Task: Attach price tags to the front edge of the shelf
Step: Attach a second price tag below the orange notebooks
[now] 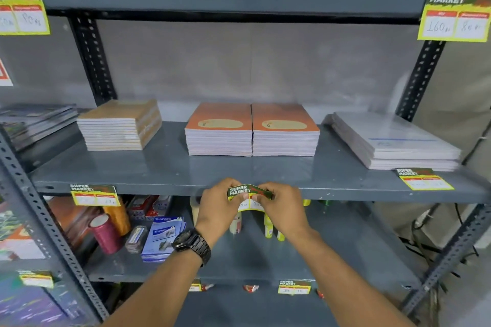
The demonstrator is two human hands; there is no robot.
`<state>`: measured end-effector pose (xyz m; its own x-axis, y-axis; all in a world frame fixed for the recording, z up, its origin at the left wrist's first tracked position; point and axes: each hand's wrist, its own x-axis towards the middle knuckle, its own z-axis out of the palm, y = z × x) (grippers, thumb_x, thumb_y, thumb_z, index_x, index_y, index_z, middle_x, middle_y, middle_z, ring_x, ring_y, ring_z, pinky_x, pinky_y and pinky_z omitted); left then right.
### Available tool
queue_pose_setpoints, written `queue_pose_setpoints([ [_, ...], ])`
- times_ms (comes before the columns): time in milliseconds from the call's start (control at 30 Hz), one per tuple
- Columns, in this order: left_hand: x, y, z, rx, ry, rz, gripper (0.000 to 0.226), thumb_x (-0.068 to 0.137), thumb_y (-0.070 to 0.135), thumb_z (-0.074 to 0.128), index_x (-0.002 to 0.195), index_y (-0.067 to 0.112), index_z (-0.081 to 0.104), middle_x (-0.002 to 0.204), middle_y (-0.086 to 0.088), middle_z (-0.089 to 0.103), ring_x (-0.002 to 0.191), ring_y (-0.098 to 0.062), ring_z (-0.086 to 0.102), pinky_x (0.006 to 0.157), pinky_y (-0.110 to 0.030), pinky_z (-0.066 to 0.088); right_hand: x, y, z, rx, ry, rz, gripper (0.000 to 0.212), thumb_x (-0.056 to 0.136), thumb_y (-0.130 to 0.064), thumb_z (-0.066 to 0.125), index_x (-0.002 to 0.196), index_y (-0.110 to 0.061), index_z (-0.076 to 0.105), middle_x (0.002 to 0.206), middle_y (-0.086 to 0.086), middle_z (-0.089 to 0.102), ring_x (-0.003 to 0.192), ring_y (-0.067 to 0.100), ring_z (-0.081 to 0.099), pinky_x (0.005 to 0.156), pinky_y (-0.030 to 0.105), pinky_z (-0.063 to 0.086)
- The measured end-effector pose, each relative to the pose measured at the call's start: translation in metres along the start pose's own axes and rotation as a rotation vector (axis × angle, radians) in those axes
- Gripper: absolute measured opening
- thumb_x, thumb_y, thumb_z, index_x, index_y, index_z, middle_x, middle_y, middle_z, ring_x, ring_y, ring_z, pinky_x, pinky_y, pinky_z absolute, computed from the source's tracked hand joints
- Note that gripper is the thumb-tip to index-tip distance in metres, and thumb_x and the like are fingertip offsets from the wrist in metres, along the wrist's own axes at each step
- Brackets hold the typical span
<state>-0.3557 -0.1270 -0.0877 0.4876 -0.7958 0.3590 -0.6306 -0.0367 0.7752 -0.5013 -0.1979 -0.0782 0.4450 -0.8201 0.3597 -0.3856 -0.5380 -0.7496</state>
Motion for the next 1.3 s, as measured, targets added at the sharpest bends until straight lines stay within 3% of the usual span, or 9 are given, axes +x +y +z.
queue_pose_setpoints([
  [100,0.0,-0.003,0.001,0.074,0.017,0.009,0.014,0.081,0.028,0.075,0.09,0.022,0.066,0.077,0.004,0.072,0.07,-0.017,0.065,0.066,-0.03,0.051,-0.003,0.002,0.004,0.002,0.025,0.026,0.006,0.082,-0.021,0.072,0.086,-0.021,0.077,0.055,-0.011,0.063,0.056,0.009,0.057,0.057,0.021,0.044],
  [167,0.0,-0.004,0.001,0.095,0.023,0.013,0.016,0.082,0.029,0.075,0.093,0.021,0.066,0.081,0.002,0.074,0.077,-0.021,0.066,0.07,-0.033,0.052,-0.004,0.003,0.006,0.009,0.041,0.046,0.007,0.082,-0.022,0.073,0.088,-0.021,0.077,0.05,-0.014,0.06,0.051,0.008,0.057,0.056,0.024,0.045],
  [367,-0.001,0.0,0.001,0.173,0.035,0.027,0.016,0.085,0.033,0.07,0.095,0.022,0.063,0.078,-0.002,0.076,0.076,-0.021,0.067,0.06,-0.023,0.034,-0.004,0.005,0.012,-0.019,0.068,0.055,0.005,0.083,-0.024,0.071,0.087,-0.022,0.074,0.047,-0.017,0.059,0.045,0.007,0.056,0.049,0.02,0.042],
  [533,-0.001,0.0,-0.001,0.193,0.032,0.049,0.014,0.087,0.034,0.068,0.094,0.024,0.061,0.074,-0.004,0.075,0.072,-0.02,0.068,0.059,-0.023,0.032,-0.004,0.003,0.016,-0.064,0.108,0.036,0.005,0.082,-0.024,0.072,0.086,-0.021,0.074,0.055,-0.012,0.059,0.056,0.011,0.058,0.06,0.027,0.051],
  [767,0.005,-0.008,-0.001,0.212,0.035,0.056,0.016,0.083,0.034,0.07,0.092,0.025,0.062,0.082,0.001,0.074,0.077,-0.026,0.066,0.068,-0.037,0.052,-0.002,0.004,0.02,-0.09,0.127,0.05,0.009,0.081,-0.027,0.074,0.087,-0.02,0.074,0.064,-0.006,0.067,0.061,0.015,0.062,0.063,0.028,0.052],
  [933,0.006,-0.007,-0.004,0.238,0.035,0.073,0.017,0.083,0.038,0.07,0.091,0.024,0.062,0.084,0.003,0.073,0.078,-0.023,0.066,0.068,-0.035,0.052,-0.001,0.004,0.022,-0.098,0.137,0.067,0.009,0.08,-0.027,0.074,0.086,-0.02,0.073,0.072,-0.005,0.072,0.065,0.014,0.065,0.066,0.033,0.056],
  [1033,0.007,-0.006,-0.008,0.305,0.044,0.073,0.022,0.08,0.046,0.069,0.089,0.029,0.059,0.085,0.01,0.07,0.079,-0.019,0.065,0.068,-0.036,0.053,-0.001,0.005,0.019,-0.126,0.169,0.093,0.013,0.076,-0.032,0.075,0.08,-0.022,0.068,0.067,-0.005,0.068,0.063,0.017,0.063,0.061,0.036,0.055],
  [1167,0.012,-0.004,-0.019,0.369,0.079,0.065,0.037,0.071,0.057,0.074,0.093,0.034,0.055,0.086,0.016,0.051,0.077,-0.015,0.061,0.062,-0.031,0.047,0.001,0.005,0.012,-0.262,0.198,0.071,0.027,0.071,-0.041,0.076,0.075,-0.023,0.056,0.071,-0.008,0.056,0.066,0.019,0.057,0.059,0.036,0.049],
  [1300,0.017,-0.004,-0.024,0.427,0.051,0.072,0.044,0.068,0.063,0.073,0.095,0.034,0.054,0.094,0.013,0.056,0.081,-0.018,0.062,0.066,-0.034,0.05,0.007,0.004,0.007,-0.352,0.183,0.058,0.031,0.071,-0.043,0.078,0.079,-0.024,0.053,0.079,-0.009,0.051,0.068,0.019,0.057,0.059,0.035,0.048],
])
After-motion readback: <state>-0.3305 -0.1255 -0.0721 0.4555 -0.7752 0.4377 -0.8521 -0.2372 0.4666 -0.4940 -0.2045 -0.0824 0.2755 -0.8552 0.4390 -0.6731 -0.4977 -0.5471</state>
